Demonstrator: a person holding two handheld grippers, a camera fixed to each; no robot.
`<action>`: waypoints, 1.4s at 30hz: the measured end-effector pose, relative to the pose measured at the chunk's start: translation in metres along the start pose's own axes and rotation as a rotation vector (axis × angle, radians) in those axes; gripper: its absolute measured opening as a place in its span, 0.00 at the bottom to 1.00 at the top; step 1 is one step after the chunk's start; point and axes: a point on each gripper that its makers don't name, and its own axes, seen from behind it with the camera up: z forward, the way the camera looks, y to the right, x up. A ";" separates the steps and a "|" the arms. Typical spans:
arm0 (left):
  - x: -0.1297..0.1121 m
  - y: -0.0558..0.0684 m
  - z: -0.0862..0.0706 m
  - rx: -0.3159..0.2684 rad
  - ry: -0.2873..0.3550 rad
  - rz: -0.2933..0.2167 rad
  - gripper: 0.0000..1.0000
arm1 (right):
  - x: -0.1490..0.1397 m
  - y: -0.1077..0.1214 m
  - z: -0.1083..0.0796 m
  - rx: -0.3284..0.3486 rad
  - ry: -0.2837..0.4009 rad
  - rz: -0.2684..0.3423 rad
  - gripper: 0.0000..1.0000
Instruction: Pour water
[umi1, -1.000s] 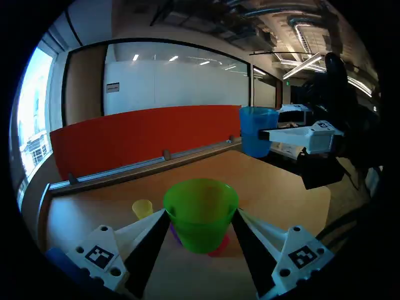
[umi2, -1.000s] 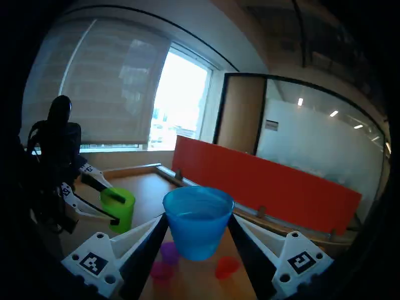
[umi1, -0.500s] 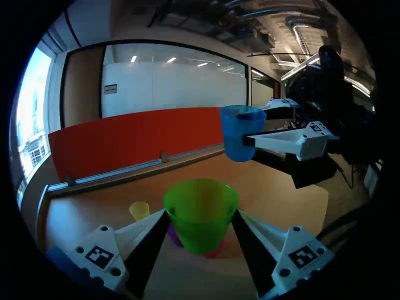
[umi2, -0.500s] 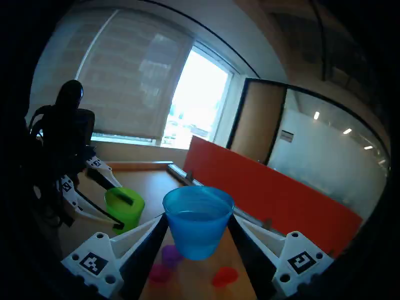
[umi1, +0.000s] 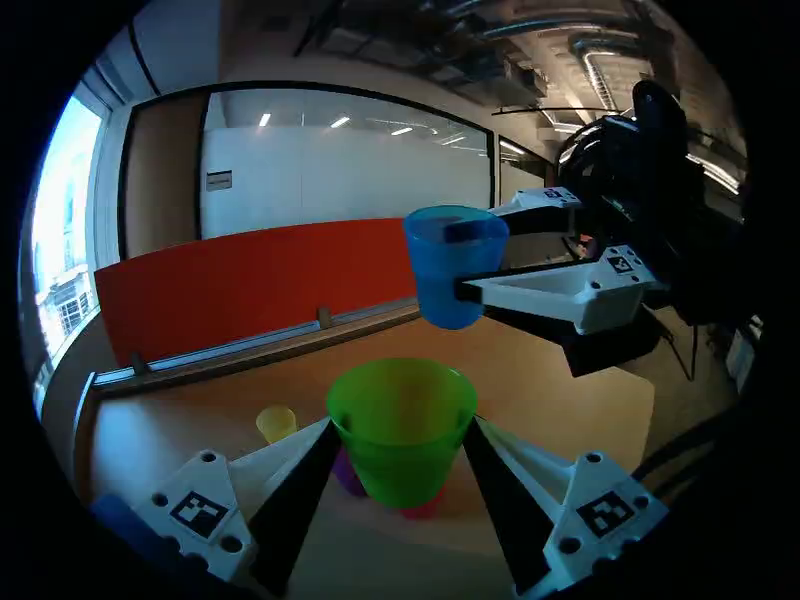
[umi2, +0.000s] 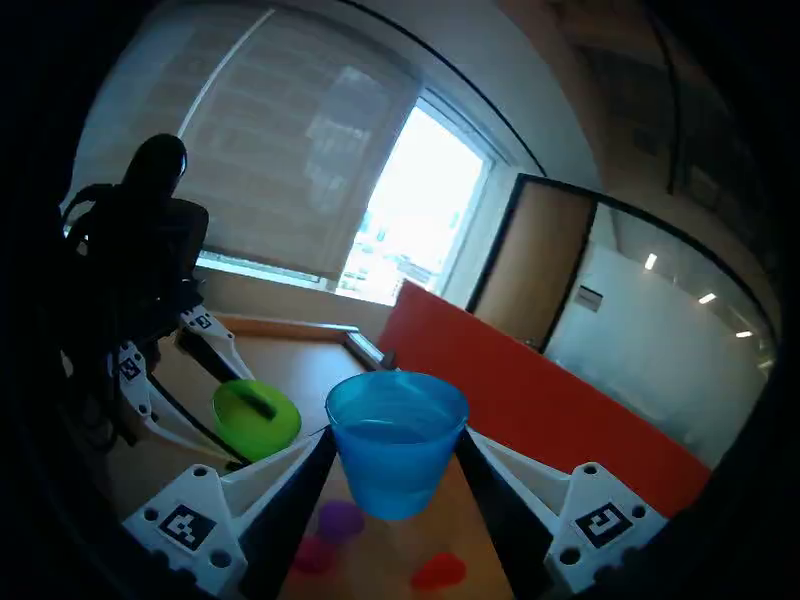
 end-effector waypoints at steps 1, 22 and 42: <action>0.000 0.000 0.000 0.000 0.001 0.001 0.85 | 0.000 0.000 0.001 0.002 0.000 -0.006 0.89; 0.000 0.000 0.003 -0.005 -0.003 0.004 0.84 | 0.008 -0.003 0.017 0.043 -0.004 -0.157 0.89; 0.003 0.005 0.008 -0.012 0.000 0.003 0.85 | 0.011 -0.011 0.028 0.085 -0.014 -0.298 0.89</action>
